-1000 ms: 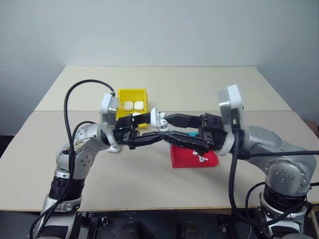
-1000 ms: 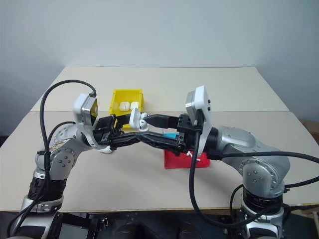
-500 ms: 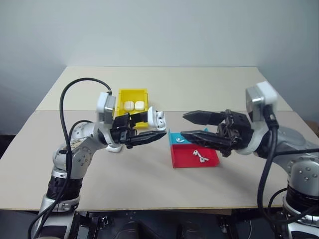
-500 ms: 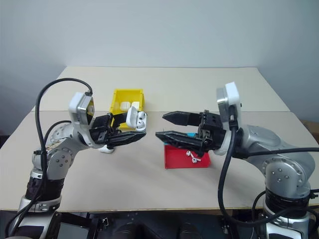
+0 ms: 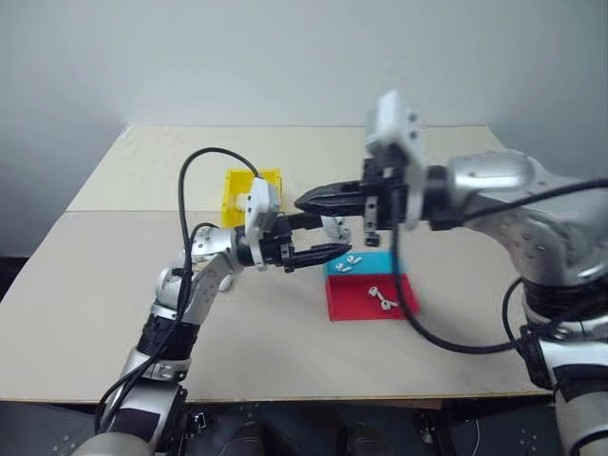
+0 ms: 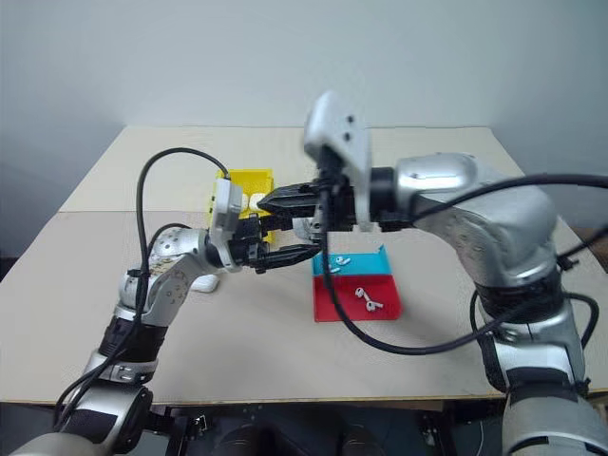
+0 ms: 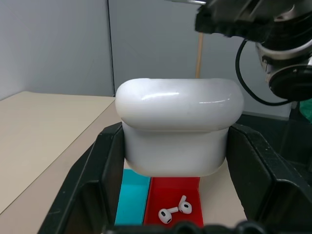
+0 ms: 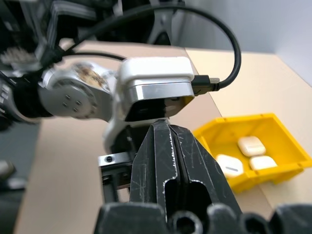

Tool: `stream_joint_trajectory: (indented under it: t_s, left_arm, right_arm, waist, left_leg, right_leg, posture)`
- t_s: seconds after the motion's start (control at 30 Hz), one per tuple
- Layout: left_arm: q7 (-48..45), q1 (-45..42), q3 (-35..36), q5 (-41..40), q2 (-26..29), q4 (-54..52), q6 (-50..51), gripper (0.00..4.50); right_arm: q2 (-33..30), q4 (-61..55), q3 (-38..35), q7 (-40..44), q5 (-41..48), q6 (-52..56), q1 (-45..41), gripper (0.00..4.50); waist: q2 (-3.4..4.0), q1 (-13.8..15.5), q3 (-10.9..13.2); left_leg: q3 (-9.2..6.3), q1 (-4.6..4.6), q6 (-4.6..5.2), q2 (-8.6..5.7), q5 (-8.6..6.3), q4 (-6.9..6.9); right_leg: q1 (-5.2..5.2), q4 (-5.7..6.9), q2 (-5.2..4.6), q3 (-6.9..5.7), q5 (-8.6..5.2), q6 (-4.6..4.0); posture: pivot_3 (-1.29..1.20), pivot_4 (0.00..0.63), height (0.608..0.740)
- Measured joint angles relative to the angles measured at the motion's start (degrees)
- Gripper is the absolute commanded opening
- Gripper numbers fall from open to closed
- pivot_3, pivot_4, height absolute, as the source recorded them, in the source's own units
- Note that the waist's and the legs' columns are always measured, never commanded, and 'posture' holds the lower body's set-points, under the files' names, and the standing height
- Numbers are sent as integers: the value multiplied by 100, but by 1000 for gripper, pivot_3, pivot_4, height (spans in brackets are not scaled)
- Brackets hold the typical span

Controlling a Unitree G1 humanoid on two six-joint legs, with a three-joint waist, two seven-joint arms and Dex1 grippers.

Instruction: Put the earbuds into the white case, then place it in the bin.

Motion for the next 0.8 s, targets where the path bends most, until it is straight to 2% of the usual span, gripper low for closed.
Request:
stream_joint_trajectory:
  t_s: [0.1, 0.2, 0.4, 0.5, 0.6, 0.67, 0.8]
  left_arm:
    - [39, -58, 18, 59, 6, 8, -65, 2802]
    - [121, -41, 46, 42, -12, -20, -66, 2802]
    - [393, 223, 107, 37, 32, -251, 7, 2802]
    - [809, 396, 413, 28, 75, -580, 38, 2802]
    - [1629, 441, 737, 106, 3, -874, 120, 2802]
    - [2402, 421, 990, 248, -103, -885, 281, 2802]
    - [4045, -116, 1535, 868, -206, -51, 411, 2802]
  right_arm:
    - [-307, -28, 527, 293, -690, -372, -19, 40]
    - [-598, -38, 569, 561, -1121, -708, 85, 40]
    - [-776, -6, 148, 888, -1138, -842, 446, 40]
    - [-368, 241, -503, 542, -831, -445, 624, 40]
    - [32, 422, -1354, 17, -376, -31, 790, 40]
    - [64, 381, -1790, -181, -150, 170, 1027, 40]
    - [-140, 83, -1849, -360, -105, 438, 1855, 40]
  waist:
    - [0, 27, 0]
    - [0, 27, 0]
    - [0, -4, 0]
    - [0, -20, 0]
    - [0, 19, 0]
    - [0, 64, 0]
    - [0, 89, 0]
  left_leg:
    - [2, -4, 3, -4, -2, 5]
    - [-1, -15, 8, -4, -5, 17]
    - [-1, -15, 10, 2, -6, 23]
    - [-1, -9, 8, 3, -5, 23]
    - [-6, -9, 7, 2, -4, 21]
    - [-9, -11, 9, 0, -6, 24]
    - [-8, -15, 15, -8, -9, 32]
  right_leg:
    - [2, -5, -7, 0, 1, 2]
    - [1, -6, -9, -5, 1, 4]
    - [-2, -1, -4, -3, 1, 4]
    - [1, 6, -3, -2, 1, 3]
    - [4, 3, -3, -5, 2, 3]
    - [12, -5, -8, -9, 2, 4]
    - [11, -4, -15, -10, 6, 11]
  posture:
    - [0, 150, 740]
    - [0, 150, 740]
    - [0, 150, 740]
    - [0, 150, 740]
    - [0, 150, 740]
    - [0, 150, 740]
    - [0, 150, 740]
